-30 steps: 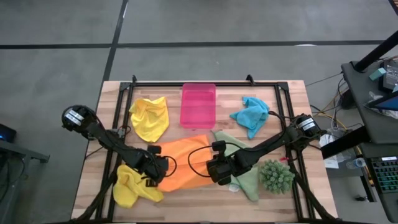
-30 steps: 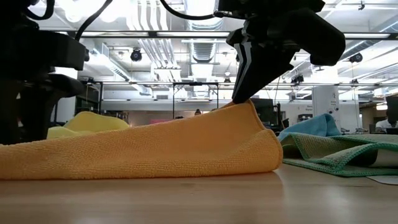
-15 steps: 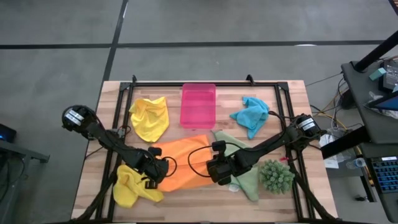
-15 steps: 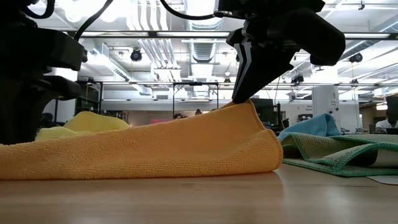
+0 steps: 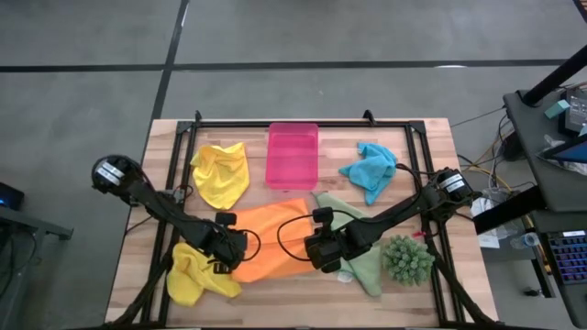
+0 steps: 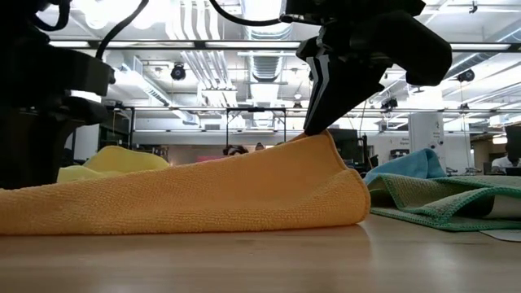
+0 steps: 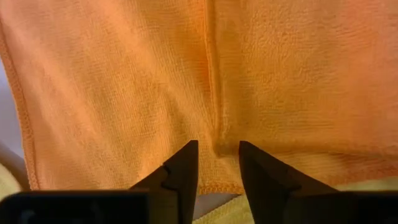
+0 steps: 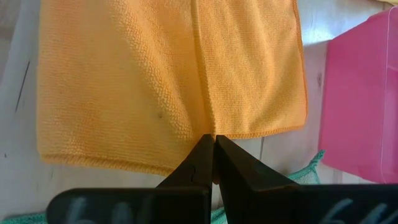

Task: Fold microfiber towels
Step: Fold the orange towel

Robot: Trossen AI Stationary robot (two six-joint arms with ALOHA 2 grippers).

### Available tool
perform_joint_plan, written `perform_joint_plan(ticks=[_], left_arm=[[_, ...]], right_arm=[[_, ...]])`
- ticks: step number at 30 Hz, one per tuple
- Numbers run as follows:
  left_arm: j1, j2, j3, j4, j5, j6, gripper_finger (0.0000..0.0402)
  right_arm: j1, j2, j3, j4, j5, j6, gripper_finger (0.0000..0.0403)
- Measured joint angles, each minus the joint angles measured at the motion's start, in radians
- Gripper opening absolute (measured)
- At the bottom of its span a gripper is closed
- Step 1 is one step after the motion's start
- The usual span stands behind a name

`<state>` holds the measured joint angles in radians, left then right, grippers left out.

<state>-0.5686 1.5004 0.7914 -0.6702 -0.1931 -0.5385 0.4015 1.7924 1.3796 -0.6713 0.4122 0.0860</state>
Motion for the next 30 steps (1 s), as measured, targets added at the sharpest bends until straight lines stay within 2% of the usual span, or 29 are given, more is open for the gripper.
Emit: perform_joint_plan(ticks=[7,22,30], left_arm=[[-0.001,0.015,0.0,0.017,0.024,0.005,0.0103],[-0.001,0.007,0.001,0.034,0.038,0.004,0.0007],[-0.001,0.0,0.04,-0.021,0.046,0.003,0.0001]], right_arm=[[0.0,0.0,0.0,0.0,0.0,0.0,0.0009],[0.0,0.0,0.0,0.0,0.0,0.0,0.0009],[0.0,-0.004,0.0,-0.002,0.0,0.0,0.0009]])
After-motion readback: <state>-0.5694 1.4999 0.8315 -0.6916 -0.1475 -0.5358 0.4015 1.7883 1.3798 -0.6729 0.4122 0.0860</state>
